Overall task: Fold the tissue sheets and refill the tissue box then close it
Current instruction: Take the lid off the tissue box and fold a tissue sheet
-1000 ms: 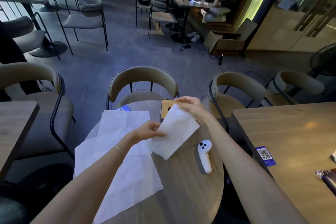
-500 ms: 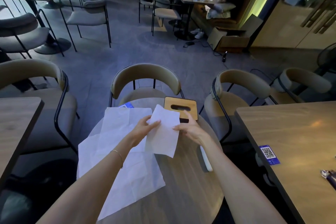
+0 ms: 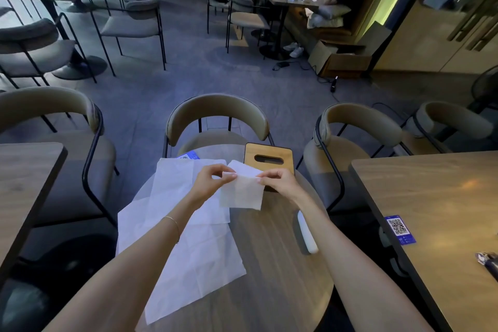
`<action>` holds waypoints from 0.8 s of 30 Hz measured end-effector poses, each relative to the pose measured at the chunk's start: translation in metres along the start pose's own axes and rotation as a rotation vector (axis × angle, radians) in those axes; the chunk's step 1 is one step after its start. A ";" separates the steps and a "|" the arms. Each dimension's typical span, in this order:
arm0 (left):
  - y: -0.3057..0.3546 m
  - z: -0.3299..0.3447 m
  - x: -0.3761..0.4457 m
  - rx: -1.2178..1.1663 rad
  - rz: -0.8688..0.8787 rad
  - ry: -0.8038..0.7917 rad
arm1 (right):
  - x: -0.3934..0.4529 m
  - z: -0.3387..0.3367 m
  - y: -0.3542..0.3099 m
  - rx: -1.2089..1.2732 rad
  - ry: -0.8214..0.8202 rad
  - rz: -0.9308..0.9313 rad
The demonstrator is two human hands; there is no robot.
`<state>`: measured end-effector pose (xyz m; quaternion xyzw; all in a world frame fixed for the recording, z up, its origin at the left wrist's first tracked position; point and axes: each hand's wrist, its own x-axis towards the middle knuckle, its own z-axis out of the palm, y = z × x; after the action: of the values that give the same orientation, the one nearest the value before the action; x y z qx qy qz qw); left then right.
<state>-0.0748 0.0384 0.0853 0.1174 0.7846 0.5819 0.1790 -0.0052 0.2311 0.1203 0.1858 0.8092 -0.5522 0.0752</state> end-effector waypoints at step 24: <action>-0.018 0.055 0.021 0.095 -0.192 -0.285 | 0.096 0.024 -0.002 -0.656 0.019 0.058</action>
<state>-0.0708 0.0895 0.0508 0.1316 0.7856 0.5019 0.3371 -0.0956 0.2295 0.0815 0.1798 0.9390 -0.2582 0.1393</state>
